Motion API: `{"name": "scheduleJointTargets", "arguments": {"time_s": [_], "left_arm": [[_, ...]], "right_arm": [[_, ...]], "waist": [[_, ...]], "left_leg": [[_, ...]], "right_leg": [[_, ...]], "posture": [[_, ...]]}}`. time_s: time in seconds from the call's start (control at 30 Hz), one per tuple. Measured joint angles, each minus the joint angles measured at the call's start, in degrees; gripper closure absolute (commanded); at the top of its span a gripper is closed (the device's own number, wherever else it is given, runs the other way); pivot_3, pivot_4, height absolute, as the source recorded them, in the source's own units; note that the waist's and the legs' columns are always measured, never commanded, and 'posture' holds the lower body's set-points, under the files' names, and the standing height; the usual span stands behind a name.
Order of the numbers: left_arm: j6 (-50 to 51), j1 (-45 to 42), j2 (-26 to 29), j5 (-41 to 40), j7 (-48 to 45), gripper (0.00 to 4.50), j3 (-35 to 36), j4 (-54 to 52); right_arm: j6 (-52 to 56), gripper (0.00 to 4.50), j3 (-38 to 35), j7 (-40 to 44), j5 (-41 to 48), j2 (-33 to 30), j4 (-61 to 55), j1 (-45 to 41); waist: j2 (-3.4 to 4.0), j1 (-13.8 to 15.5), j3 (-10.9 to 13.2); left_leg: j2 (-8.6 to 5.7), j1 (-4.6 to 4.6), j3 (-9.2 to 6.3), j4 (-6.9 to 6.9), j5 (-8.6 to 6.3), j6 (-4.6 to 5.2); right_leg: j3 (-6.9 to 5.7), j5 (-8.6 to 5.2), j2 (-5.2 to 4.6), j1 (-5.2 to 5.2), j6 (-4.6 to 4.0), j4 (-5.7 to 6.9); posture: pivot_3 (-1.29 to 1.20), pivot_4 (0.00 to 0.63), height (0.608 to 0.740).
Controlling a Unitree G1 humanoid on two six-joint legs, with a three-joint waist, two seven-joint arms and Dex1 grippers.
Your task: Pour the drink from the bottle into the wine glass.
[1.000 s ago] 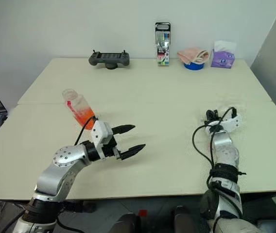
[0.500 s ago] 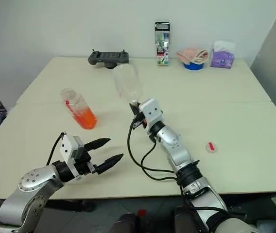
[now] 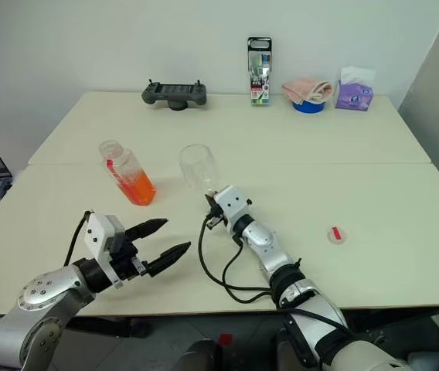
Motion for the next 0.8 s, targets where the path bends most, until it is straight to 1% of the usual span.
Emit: {"name": "scheduleJointTargets", "arguments": {"time_s": [0.17, 0.2, 0.27, 0.3, 0.57, 0.63, 0.7, 0.8], "left_arm": [[0.69, -0.51, 0.64, -0.14, 0.01, 0.0, 0.3, 0.05], [0.75, -0.8, 0.69, -0.15, 0.01, 0.0, 0.4, 0.12], [0.82, -1.34, 0.74, -0.15, 0.03, 0.0, 0.74, 0.41], [0.85, -1.69, 0.75, -0.15, 0.07, 0.0, 0.92, 0.46], [1.11, -4.27, 0.09, -0.18, 1.4, 0.0, 1.26, 2.87], [0.97, -4.41, -0.47, -0.16, 2.18, 0.0, 1.34, 4.08], [0.7, -4.52, -1.04, -0.08, 2.82, 0.0, 1.58, 5.21], [-0.52, -4.6, -1.61, 0.63, 3.29, 0.0, 1.86, 7.53]], "right_arm": [[-0.08, 4.33, -0.76, 3.21, 0.01, -1.44, -1.67, 2.27], [0.15, 4.33, -0.8, 4.23, 0.03, -1.97, -2.36, 2.72], [1.4, 4.33, -0.98, 6.59, 0.17, -2.81, -3.23, 3.11], [2.13, 4.33, -1.16, 7.58, 0.26, -3.22, -3.48, 3.06], [7.97, 4.33, -1.88, 13.21, 1.3, -4.39, -5.01, 1.66], [8.98, 3.62, -2.11, 13.62, 1.45, -4.5, -5.39, 1.49], [11.25, 3.05, -1.85, 13.95, 0.44, -5.79, -4.19, 2.06], [11.34, 1.94, -1.64, 14.3, -0.17, -6.36, -5.32, 2.69]], "waist": [[-0.02, 0.07, -0.05], [-0.01, 0.15, -0.05], [-0.04, 0.2, -0.08], [-0.05, 0.2, -0.13], [-0.04, 0.23, -0.38], [-0.04, 0.23, -0.38], [-0.11, 0.26, -0.4], [-0.11, 0.14, -0.39]], "left_leg": [[-0.01, 0.1, 0.01, -0.03, 0.0, 0.0], [-0.01, 0.2, 0.0, -0.05, 0.0, 0.0], [-0.04, 0.72, 0.03, -0.3, -0.01, 0.0], [-0.06, 0.83, 0.03, -0.38, -0.01, -0.01], [-0.01, 1.19, 0.02, -0.75, -0.01, 0.0], [0.0, 1.19, 0.0, -0.75, -0.01, -0.01], [0.0, 1.14, -0.03, -0.74, -0.01, -0.01], [0.01, 1.13, 0.06, -0.75, -0.01, -0.01]], "right_leg": [[0.02, 0.0, -0.01, 0.1, -0.01, -0.01], [0.01, -0.02, -0.01, 0.22, 0.01, -0.05], [0.02, -0.15, -0.06, 0.69, -0.06, -0.18], [0.01, -0.33, -0.08, 0.77, -0.29, -0.19], [-0.03, -0.42, -0.07, 0.84, -0.38, -0.04], [-0.04, -0.42, -0.06, 0.84, -0.38, -0.04], [-0.08, -0.44, -0.06, 0.83, -0.41, -0.06], [0.0, -0.43, -0.06, 0.79, -0.39, -0.07]], "posture": [[0.0, 0.15, 0.74], [0.0, 0.15, 0.74], [0.0, 0.15, 0.74], [0.0, 0.15, 0.74], [0.0, 0.15, 0.74], [0.0, 0.15, 0.74], [0.0, 0.15, 0.74], [0.0, 0.15, 0.74]]}}
